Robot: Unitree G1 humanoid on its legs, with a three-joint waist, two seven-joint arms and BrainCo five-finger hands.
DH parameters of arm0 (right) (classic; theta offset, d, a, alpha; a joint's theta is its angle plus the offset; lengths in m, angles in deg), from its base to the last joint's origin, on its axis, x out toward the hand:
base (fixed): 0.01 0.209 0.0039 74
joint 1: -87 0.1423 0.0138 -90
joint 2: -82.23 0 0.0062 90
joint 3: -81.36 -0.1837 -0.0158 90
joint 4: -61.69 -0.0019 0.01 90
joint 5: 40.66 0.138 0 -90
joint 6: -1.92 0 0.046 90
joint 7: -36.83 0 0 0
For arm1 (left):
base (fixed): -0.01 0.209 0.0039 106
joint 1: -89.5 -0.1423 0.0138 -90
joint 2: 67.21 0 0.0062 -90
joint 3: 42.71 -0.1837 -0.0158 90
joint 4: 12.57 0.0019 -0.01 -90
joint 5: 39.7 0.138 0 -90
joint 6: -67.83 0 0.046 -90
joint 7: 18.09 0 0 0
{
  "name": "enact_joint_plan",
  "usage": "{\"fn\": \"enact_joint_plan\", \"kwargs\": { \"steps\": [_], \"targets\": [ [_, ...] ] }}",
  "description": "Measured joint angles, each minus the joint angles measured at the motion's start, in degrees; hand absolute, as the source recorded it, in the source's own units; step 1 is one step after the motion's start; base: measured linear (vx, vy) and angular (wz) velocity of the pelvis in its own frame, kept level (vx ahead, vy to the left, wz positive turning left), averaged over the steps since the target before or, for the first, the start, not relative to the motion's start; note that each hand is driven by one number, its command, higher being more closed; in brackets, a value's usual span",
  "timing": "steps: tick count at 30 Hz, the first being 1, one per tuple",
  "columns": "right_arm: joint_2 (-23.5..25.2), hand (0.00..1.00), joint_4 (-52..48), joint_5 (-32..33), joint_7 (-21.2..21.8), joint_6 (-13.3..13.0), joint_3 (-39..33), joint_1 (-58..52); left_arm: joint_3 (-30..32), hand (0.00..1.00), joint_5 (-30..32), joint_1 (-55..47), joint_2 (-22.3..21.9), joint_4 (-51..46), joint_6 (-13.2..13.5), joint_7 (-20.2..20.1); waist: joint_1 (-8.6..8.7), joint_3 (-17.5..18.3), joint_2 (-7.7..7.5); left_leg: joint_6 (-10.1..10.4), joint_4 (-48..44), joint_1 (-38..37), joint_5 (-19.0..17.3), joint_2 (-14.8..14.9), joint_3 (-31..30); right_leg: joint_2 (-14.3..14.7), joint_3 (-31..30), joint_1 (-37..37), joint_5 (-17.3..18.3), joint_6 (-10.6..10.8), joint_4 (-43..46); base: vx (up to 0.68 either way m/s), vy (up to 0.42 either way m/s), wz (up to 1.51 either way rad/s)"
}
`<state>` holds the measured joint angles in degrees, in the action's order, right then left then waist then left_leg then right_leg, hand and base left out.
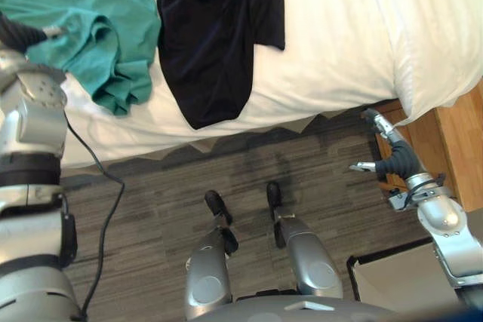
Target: Tidy the bed and pick cloth on bed and put in laundry
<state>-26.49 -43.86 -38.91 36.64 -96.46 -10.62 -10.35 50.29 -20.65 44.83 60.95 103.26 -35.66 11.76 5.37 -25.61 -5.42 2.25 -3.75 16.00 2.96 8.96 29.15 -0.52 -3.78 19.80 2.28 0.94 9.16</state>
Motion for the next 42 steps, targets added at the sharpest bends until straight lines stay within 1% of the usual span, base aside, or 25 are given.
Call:
{"fn": "enact_joint_plan", "kwargs": {
  "steps": [5, 11, 15, 17, 18, 19, 21, 22, 23, 24, 25, 26, 27, 29, 30, 31, 32, 33, 35, 36, 38, 39, 40, 41, 42],
  "targets": [
    [-0.49, 0.00, -5.21, 2.62, -0.06, -2.97, -1.17, -1.07, -3.30, 0.00, 0.84, 5.66, 1.67, -1.76, -3.05, -0.16, 0.04, -1.54, 0.17, 0.25, -5.82, 5.90, -2.16, 2.31, 0.37, 0.70, 0.10, 4.60, 0.00, 0.01, 1.52, -0.01, -0.055, -0.04],
    [-4.70, 0.00, -9.67, 9.92, 0.24, -5.71, -5.26, -1.57, -6.65, 0.00, 0.73, 10.01, 2.80, -2.06, -6.25, -1.17, 1.17, -3.48, 0.65, -0.21, -11.94, 15.30, -3.96, 4.46, 0.25, 1.25, 0.16, 12.31, -0.56, 0.50, 2.92, -0.04, -0.030, -0.02],
    [-4.67, 0.00, -11.11, 14.99, 1.75, -8.38, -7.56, -1.42, -7.02, 0.00, 2.81, 10.35, 2.71, -2.43, -8.90, -5.39, 1.39, -4.67, 1.23, -0.42, -14.00, 19.59, -4.16, 5.15, 0.12, 1.31, 0.90, 16.00, -0.87, 0.72, 3.73, 0.03, -0.057, 0.04],
    [-4.70, 0.00, -11.63, 17.63, 2.92, -9.55, -9.58, -0.73, -6.30, 0.00, 5.97, 9.79, 3.70, -4.00, -12.40, -11.83, 1.06, -5.42, 2.44, -0.54, -14.47, 21.57, -4.23, 5.24, -0.10, 1.16, 1.44, 17.55, -0.87, 0.72, 3.84, 0.03, -0.068, 0.12],
    [-4.70, 0.00, -11.62, 18.42, 3.42, -9.83, -9.80, -0.13, -6.29, 0.00, 6.98, 9.36, 3.82, -3.90, -13.60, -13.82, 1.02, -5.48, 2.57, -0.64, -14.50, 22.02, -4.29, 5.23, -0.10, 1.15, 1.47, 17.96, -0.87, 0.73, 3.86, 0.03, -0.062, 0.06],
    [-4.74, 0.00, -11.62, 19.83, 4.52, -10.56, -10.20, 1.28, -6.27, 1.00, 9.05, 8.07, 4.83, -3.81, -15.15, -17.50, 0.97, -5.52, 2.69, -0.67, -14.54, 23.07, -4.31, 5.19, -0.09, 1.09, 1.50, 19.08, -0.97, 0.66, 3.89, 0.03, -0.067, 0.00],
    [-4.85, 0.00, -11.49, 22.93, 5.90, -11.73, -11.35, 3.51, -6.13, 1.00, 15.58, 7.42, 6.02, -4.44, -15.55, -22.52, 0.81, -5.53, 2.82, -0.79, -14.50, 24.54, -4.26, 5.07, 0.07, 1.02, 1.45, 20.78, -1.44, 0.62, 3.90, 0.02, -0.068, -0.04],
    [-5.36, 0.00, -11.03, 25.40, 6.91, -12.55, -11.64, 5.37, -5.45, 1.00, 19.94, 7.47, 7.11, -5.04, -15.79, -27.27, 0.82, -5.53, 2.87, -1.02, -14.36, 25.15, -4.15, 4.92, 0.29, 0.95, 1.27, 21.62, -1.78, 0.75, 3.89, 0.02, -0.053, -0.09],
    [-5.89, 0.00, -10.60, 26.39, 7.30, -12.81, -11.64, 6.28, -5.01, 1.00, 21.95, 7.48, 7.39, -5.20, -15.90, -29.47, 0.86, -5.55, 2.96, -1.13, -14.24, 25.25, -4.08, 4.81, 0.43, 0.89, 1.17, 21.85, -1.90, 0.82, 3.86, 0.02, -0.062, -0.09],
    [-7.23, 0.00, -9.48, 27.69, 7.89, -13.15, -11.69, 8.01, -4.94, 1.00, 25.56, 7.50, 7.49, -5.42, -16.56, -33.69, 1.20, -5.48, 3.49, -1.31, -14.03, 25.24, -3.97, 4.51, 0.57, 0.64, 1.14, 21.96, -1.95, 0.85, 3.82, 0.02, -0.063, -0.03],
    [-8.44, 0.00, -8.51, 29.59, 8.70, -13.56, -11.69, 9.75, -4.95, 1.00, 29.65, 7.54, 7.67, -5.82, -17.28, -40.00, 1.68, -5.26, 4.27, -1.66, -13.30, 24.99, -3.73, 4.06, 0.65, 0.38, 1.08, 22.03, -2.12, 1.00, 3.77, 0.02, -0.058, -0.01],
    [-9.00, 0.00, -8.16, 30.17, 8.92, -13.77, -11.73, 10.55, -4.95, 1.00, 31.64, 7.61, 7.85, -6.13, -17.46, -43.12, 1.79, -5.21, 4.68, -1.76, -13.05, 24.94, -3.66, 3.95, 0.80, 0.31, 0.93, 22.09, -2.29, 1.13, 3.72, 0.01, -0.057, -0.11],
    [-9.95, 0.00, -7.41, 31.25, 9.00, -14.24, -11.73, 13.47, -5.08, 1.00, 34.23, 7.63, 8.94, -6.58, -17.60, -50.93, 1.97, -5.00, 5.59, -2.06, -12.24, 24.78, -3.46, 3.72, 1.63, 0.23, 0.32, 22.37, -2.93, 1.21, 3.21, 0.01, -0.035, -0.18],
    [-10.45, 0.00, -7.11, 31.28, 8.74, -14.49, -11.73, 15.57, -5.54, 1.00, 31.29, 7.54, 10.44, -6.57, -17.84, -54.01, 1.93, -5.01, 6.14, -2.33, -11.73, 24.54, -3.24, 3.44, 1.99, 0.20, -0.17, 22.39, -3.35, 1.13, 2.59, 0.01, -0.032, -0.20],
    [-10.80, 0.00, -7.18, 31.26, 8.33, -14.51, -11.78, 16.27, -6.50, 1.00, 22.79, 7.08, 12.84, -6.51, -18.45, -54.04, 1.94, -5.01, 6.33, -2.39, -10.85, 23.86, -2.64, 3.01, 2.40, 0.02, -0.20, 22.37, -3.50, 1.13, 2.51, 0.02, -0.031, -0.10],
    [-11.01, 0.00, -7.28, 31.24, 8.09, -14.50, -11.90, 16.32, -6.71, 1.00, 18.95, 6.57, 14.25, -6.52, -18.26, -54.04, 1.95, -4.95, 6.53, -2.37, -10.34, 23.45, -2.27, 2.85, 2.62, -0.05, -0.18, 22.26, -3.59, 1.16, 2.54, 0.04, -0.056, 0.01],
    [-11.52, 0.00, -7.89, 31.14, 7.45, -14.46, -12.66, 15.99, -6.69, 1.00, 11.45, 5.39, 15.50, -6.14, -17.03, -53.98, 1.89, -5.11, 7.53, -2.40, -10.15, 22.62, -2.13, 2.90, 2.78, -0.11, 0.27, 21.38, -3.65, 1.19, 2.55, 0.04, -0.051, 0.05],
    [-11.50, 0.00, -8.32, 31.06, 7.27, -14.45, -13.03, 16.00, -6.70, 1.00, 9.10, 4.44, 16.00, -6.15, -16.29, -53.96, 1.80, -5.09, 7.84, -2.40, -10.11, 22.22, -2.13, 2.90, 2.79, -0.15, 0.41, 21.04, -3.65, 1.19, 2.55, 0.06, -0.060, 0.00],
    [-11.53, 0.00, -12.32, 29.85, 6.98, -13.63, -17.19, 15.83, -6.28, 1.00, -2.63, -2.04, 16.89, -5.11, -8.83, -53.36, 1.20, -4.99, 9.67, -2.35, -8.83, 18.46, -2.16, 2.23, 3.13, -0.66, 1.26, 17.94, -3.63, 1.20, 2.51, 0.07, -0.034, -0.07],
    [-11.54, 0.00, -13.21, 29.56, 6.95, -13.49, -18.15, 15.66, -6.05, 1.00, -5.58, -3.51, 16.93, -4.43, -6.72, -53.35, 1.07, -4.90, 9.87, -2.35, -8.38, 17.37, -2.16, 1.99, 3.25, -0.80, 1.38, 17.23, -3.62, 1.20, 2.51, 0.08, -0.013, -0.06],
    [-11.55, 0.00, -17.18, 28.92, 6.99, -12.83, -21.75, 13.09, -3.71, 1.00, -17.95, -10.97, 16.46, -4.16, 1.21, -53.36, 0.62, -4.37, 10.85, -2.36, -7.21, 14.42, -2.15, 0.98, 3.27, -1.60, 2.66, 14.74, -3.49, 1.26, 2.52, 0.08, 0.001, -0.01],
    [-11.52, 0.00, -18.12, 28.31, 7.11, -12.47, -22.50, 12.21, -2.96, 1.00, -21.18, -13.21, 15.99, -4.53, 3.18, -53.36, 0.46, -4.18, 11.16, -2.36, -6.92, 13.86, -2.16, 0.72, 3.26, -1.85, 3.12, 14.30, -3.43, 1.32, 2.56, 0.09, 0.014, 0.07],
    [-11.40, 0.00, -19.47, 27.43, 7.42, -11.76, -22.91, 10.80, -1.61, 1.00, -26.70, -17.12, 14.24, -5.87, 6.59, -53.37, -0.06, -4.02, 11.44, -2.38, -6.29, 12.45, -2.14, -0.04, 3.26, -2.45, 3.28, 13.18, -3.08, 1.63, 2.59, 0.08, 0.025, 0.16],
    [-11.28, 0.00, -20.00, 26.26, 8.01, -10.92, -22.81, 9.38, -0.06, 1.00, -31.50, -21.19, 11.13, -9.18, 8.94, -53.58, -0.32, -3.89, 11.65, -2.38, -6.15, 11.21, -2.15, -0.81, 2.94, -3.25, 3.74, 11.81, -2.37, 2.02, 2.74, 0.07, 0.028, 0.21],
    [-11.14, 0.00, -20.07, 25.52, 8.49, -10.46, -22.57, 8.82, 0.58, 1.00, -33.69, -23.36, 9.10, -11.32, 10.07, -53.73, -0.45, -3.84, 11.73, -2.39, -6.04, 10.70, -2.15, -1.16, 2.69, -3.64, 4.06, 11.16, -2.09, 2.03, 2.87, 0.05, 0.029, 0.30]
  ]
}}
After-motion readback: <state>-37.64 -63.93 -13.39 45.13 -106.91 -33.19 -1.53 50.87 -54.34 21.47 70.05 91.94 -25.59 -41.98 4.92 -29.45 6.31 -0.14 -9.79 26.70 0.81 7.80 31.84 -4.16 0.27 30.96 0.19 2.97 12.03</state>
